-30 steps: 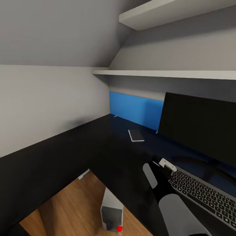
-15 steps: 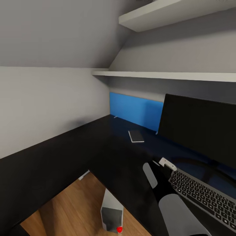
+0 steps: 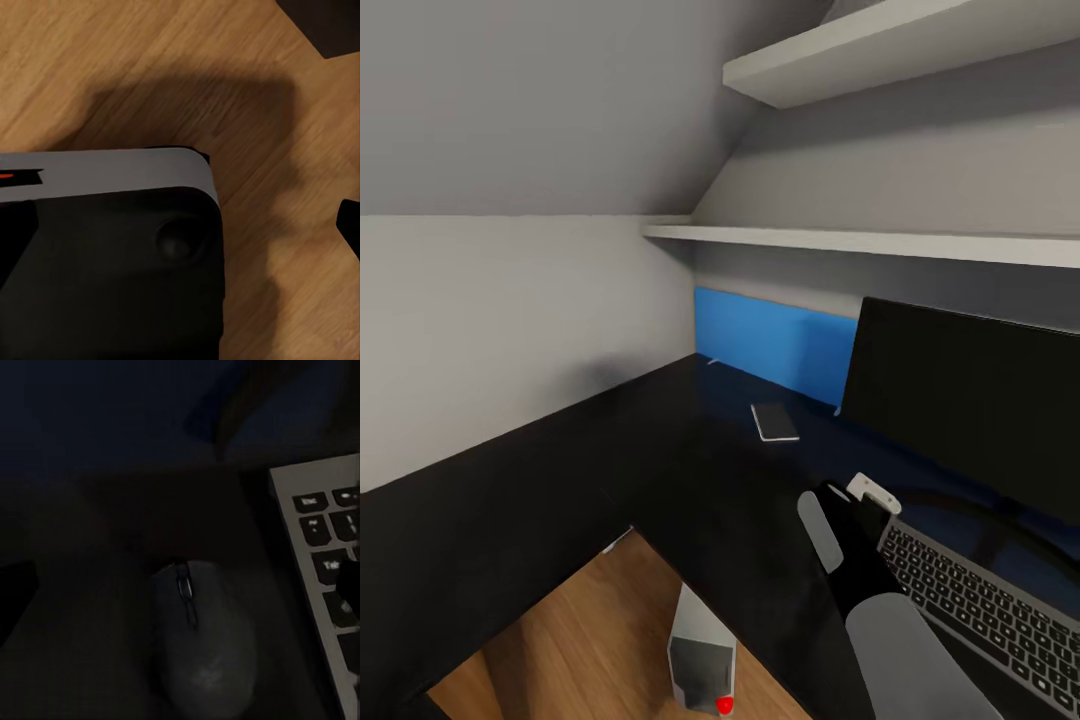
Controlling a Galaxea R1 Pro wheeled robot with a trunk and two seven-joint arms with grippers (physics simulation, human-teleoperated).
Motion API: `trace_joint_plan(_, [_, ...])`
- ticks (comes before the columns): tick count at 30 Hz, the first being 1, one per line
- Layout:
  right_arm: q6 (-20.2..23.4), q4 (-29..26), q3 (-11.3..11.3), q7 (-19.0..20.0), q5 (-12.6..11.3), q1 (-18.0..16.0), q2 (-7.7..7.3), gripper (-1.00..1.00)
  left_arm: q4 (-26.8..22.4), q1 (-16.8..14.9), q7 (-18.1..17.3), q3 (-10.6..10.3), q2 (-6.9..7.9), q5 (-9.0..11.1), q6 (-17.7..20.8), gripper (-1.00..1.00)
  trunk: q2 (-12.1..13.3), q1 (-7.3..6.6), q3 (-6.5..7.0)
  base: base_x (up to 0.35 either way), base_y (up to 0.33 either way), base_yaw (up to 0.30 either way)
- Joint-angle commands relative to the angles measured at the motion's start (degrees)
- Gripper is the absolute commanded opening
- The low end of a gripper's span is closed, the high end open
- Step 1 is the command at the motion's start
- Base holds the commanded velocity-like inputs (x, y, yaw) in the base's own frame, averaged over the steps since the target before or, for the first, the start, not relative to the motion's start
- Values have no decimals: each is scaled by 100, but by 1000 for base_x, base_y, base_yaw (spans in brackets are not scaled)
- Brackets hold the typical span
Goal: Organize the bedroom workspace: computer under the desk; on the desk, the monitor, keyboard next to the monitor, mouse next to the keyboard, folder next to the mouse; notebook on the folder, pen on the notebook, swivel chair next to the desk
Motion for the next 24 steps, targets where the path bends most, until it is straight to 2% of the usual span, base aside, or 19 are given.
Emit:
trace_joint_plan(1, [80, -53, 40, -27, -7, 3, 0, 100, -11, 2, 28, -31, 8, 48, -45, 100, 38, -22, 13, 0, 0, 0])
trace_joint_plan(3, [153, -125, 191, -18, -5, 14, 0, 100, -3, 1, 27, -31, 8, 47, -45, 100, 118, -66, 49, 0, 0, 0])
trace_joint_plan(8, [289, -220, 763, 28, -9, 27, 0, 100, 7, -1, 23, -32, 8, 39, -45, 100, 319, -176, 139, 0, 0, 0])
trace_joint_plan(9, [320, -236, 911, 106, -11, 29, 0, 100, 9, -1, 22, -35, 8, 34, -45, 100, 359, -198, 157, 0, 0, 0])
trace_joint_plan(10, [334, -244, 967, 169, -12, 32, 0, 100, 10, -1, 23, -34, 8, 27, -45, 100, 399, -220, 175, 0, 0, 0])
trace_joint_plan(14, [432, -305, 1111, 545, -14, 38, 0, 100, 11, -1, 25, -33, 8, -55, -43, 100, 560, -308, 247, 0, 0, 0])
trace_joint_plan(17, [700, -403, 1167, 870, -14, 40, 0, 100, 14, -1, 25, -32, 8, -135, -40, 100, 680, -374, 301, 0, 0, 0])
trace_joint_plan(18, [839, -449, 1181, 981, -14, 40, 0, 100, 14, -1, 23, -32, 8, -153, -39, 100, 720, -396, 319, 0, 0, 0])
trace_joint_plan(19, [1153, -570, 1197, 1203, -15, 56, 0, 100, 13, -1, 20, -32, 8, -183, -38, 100, 760, -418, 336, 0, 0, 0])
trace_joint_plan(22, [1586, -823, 1206, 1580, -13, 121, 0, 100, 13, -1, 11, -30, 9, -208, -38, 100, 880, -484, 390, 0, 0, 0])
trace_joint_plan(23, [1969, -1205, 1214, 2055, -7, 265, 0, 100, 13, -1, 4, -29, 12, -224, -36, 100, 920, -505, 408, 0, 0, 0])
trace_joint_plan(24, [2054, -1288, 1214, 2133, -7, 289, 0, 100, 12, -1, -1, -29, 13, -226, -36, 100, 961, -527, 426, 0, 0, 0])
